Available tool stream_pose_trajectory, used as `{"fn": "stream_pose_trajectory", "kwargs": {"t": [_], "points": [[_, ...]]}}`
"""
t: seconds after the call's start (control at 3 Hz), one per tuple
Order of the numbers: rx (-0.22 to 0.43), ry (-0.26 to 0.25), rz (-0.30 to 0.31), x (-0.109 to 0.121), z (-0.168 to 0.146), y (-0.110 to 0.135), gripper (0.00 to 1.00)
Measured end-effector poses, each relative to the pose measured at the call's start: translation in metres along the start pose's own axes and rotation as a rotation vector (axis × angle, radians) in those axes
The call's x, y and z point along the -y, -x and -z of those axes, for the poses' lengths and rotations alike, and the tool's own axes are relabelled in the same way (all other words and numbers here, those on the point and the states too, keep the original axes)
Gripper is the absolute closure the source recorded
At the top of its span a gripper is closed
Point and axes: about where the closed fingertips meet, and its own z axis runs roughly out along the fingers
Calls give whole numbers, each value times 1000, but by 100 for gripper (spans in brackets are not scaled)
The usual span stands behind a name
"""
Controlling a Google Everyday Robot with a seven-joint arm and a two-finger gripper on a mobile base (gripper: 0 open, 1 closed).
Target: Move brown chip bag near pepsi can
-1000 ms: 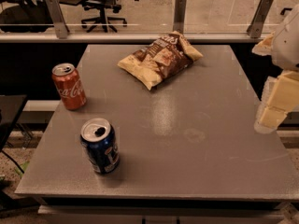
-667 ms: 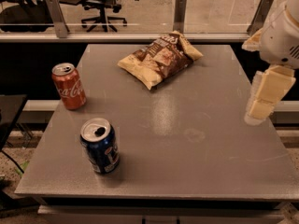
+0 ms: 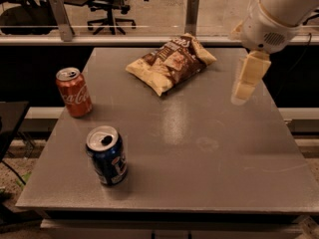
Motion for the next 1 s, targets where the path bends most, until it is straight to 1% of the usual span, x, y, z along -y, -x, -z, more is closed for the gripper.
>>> {"fn": "stream_pose_trajectory", "kwargs": {"t": [0.33, 1.0], "points": [[24, 3, 44, 29, -20, 16, 0], [25, 43, 155, 91, -85, 44, 0]]}}
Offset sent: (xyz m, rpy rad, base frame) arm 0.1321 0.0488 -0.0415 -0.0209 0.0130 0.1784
